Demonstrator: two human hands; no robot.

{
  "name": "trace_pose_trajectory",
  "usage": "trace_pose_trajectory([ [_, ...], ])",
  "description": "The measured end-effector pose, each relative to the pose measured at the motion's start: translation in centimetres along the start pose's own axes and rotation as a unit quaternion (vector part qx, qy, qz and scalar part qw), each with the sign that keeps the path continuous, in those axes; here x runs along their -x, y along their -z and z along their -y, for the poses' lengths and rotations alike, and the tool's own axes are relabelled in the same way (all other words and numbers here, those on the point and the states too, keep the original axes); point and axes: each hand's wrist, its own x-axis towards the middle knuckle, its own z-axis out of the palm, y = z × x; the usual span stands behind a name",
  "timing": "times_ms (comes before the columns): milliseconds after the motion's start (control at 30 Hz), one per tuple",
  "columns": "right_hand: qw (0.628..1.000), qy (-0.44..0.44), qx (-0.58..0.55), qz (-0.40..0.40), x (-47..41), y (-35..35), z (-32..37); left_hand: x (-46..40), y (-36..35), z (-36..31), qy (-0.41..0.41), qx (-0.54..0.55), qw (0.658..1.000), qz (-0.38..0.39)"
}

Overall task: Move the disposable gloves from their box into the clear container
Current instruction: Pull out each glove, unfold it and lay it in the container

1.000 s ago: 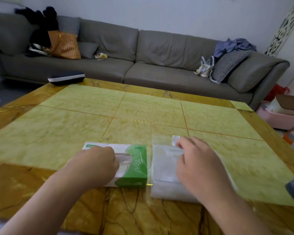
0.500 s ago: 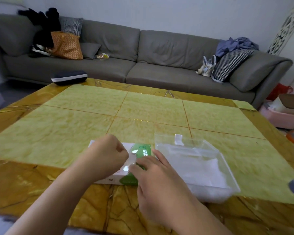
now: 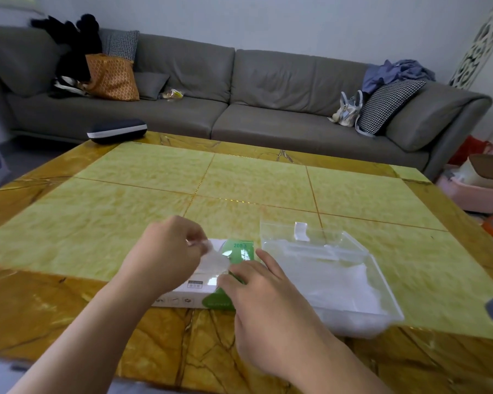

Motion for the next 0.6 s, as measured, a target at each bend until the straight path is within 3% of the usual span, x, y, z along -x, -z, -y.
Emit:
trace_pose_trajectory([
  [333, 1.000, 0.013, -0.003, -0.015, 0.1, 0.3, -0.1, -0.5, 1.4, 0.1, 0.076, 0.137, 0.979, -0.127],
  [500, 1.000, 0.016, -0.004, -0.001, 0.0, 0.2, -0.2, -0.6, 2.3, -0.1, 0.063, 0.348, 0.918, -0.180],
  [600, 0.999, 0.017, -0.042, -0.021, 0.1, 0.1, -0.2, -0.8, 2.4, -0.2, 0.053, 0.424, 0.892, -0.148],
])
